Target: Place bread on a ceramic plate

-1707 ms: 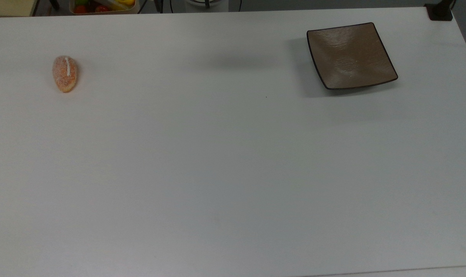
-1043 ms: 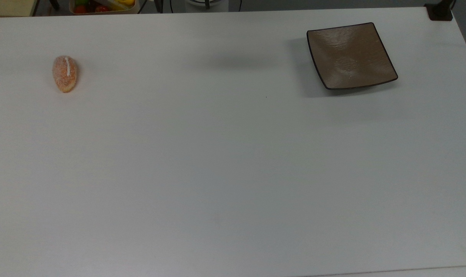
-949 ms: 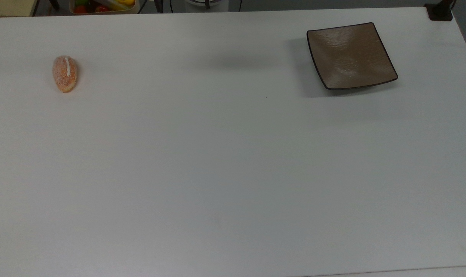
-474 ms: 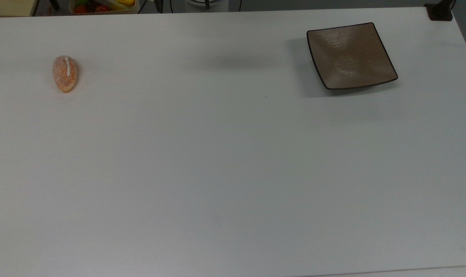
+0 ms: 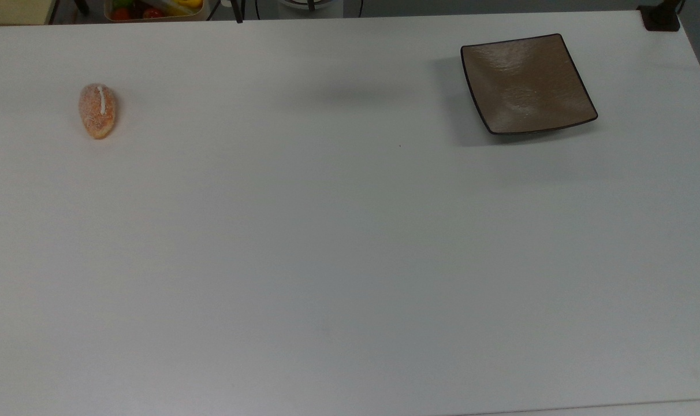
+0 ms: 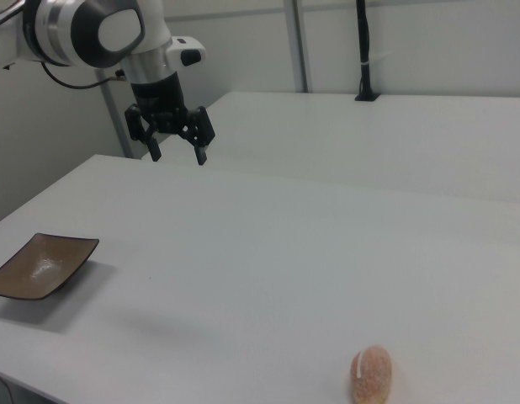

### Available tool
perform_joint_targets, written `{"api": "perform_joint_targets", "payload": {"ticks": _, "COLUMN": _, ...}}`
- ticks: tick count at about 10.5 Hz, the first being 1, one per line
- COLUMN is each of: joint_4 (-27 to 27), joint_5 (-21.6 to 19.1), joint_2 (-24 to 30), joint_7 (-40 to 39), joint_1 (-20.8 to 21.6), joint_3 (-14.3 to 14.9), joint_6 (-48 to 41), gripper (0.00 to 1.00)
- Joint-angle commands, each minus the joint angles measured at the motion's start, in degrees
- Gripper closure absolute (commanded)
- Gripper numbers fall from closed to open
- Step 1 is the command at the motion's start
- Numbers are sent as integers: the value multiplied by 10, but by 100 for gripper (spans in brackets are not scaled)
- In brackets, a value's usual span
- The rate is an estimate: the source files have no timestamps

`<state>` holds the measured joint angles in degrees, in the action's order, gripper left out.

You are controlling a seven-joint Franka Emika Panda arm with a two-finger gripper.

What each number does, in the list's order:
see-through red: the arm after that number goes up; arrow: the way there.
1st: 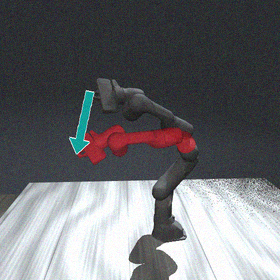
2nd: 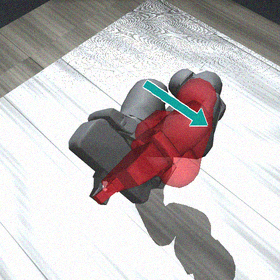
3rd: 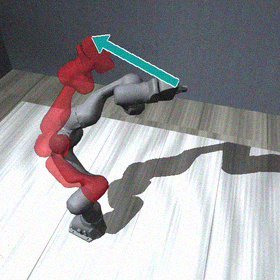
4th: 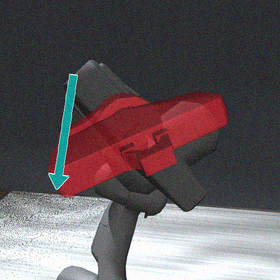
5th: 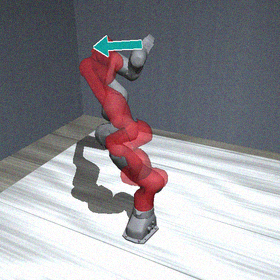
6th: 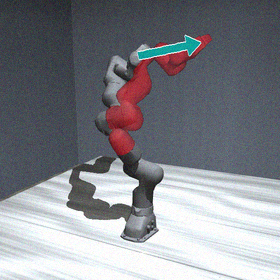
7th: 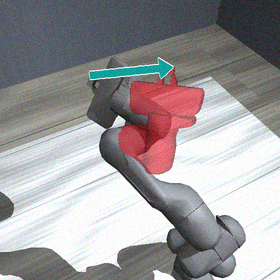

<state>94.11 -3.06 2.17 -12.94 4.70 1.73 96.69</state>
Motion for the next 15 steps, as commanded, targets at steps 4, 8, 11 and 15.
{"api": "perform_joint_targets", "payload": {"ticks": 4, "joint_4": 10, "joint_5": -3, "joint_2": 13, "joint_7": -128, "joint_1": -31, "joint_3": 9, "joint_6": -34, "gripper": 0}}
{"api": "perform_joint_targets", "payload": {"ticks": 8, "joint_4": 10, "joint_5": 6, "joint_2": 11, "joint_7": -136, "joint_1": -99, "joint_3": 11, "joint_6": -26, "gripper": 0}}
{"api": "perform_joint_targets", "payload": {"ticks": 11, "joint_4": 34, "joint_5": 24, "joint_2": 2, "joint_7": -183, "joint_1": -144, "joint_3": 25, "joint_6": 25, "gripper": 0}}
{"api": "perform_joint_targets", "payload": {"ticks": 15, "joint_4": 71, "joint_5": 24, "joint_2": -39, "joint_7": -264, "joint_1": -157, "joint_3": 103, "joint_6": 95, "gripper": 0}}
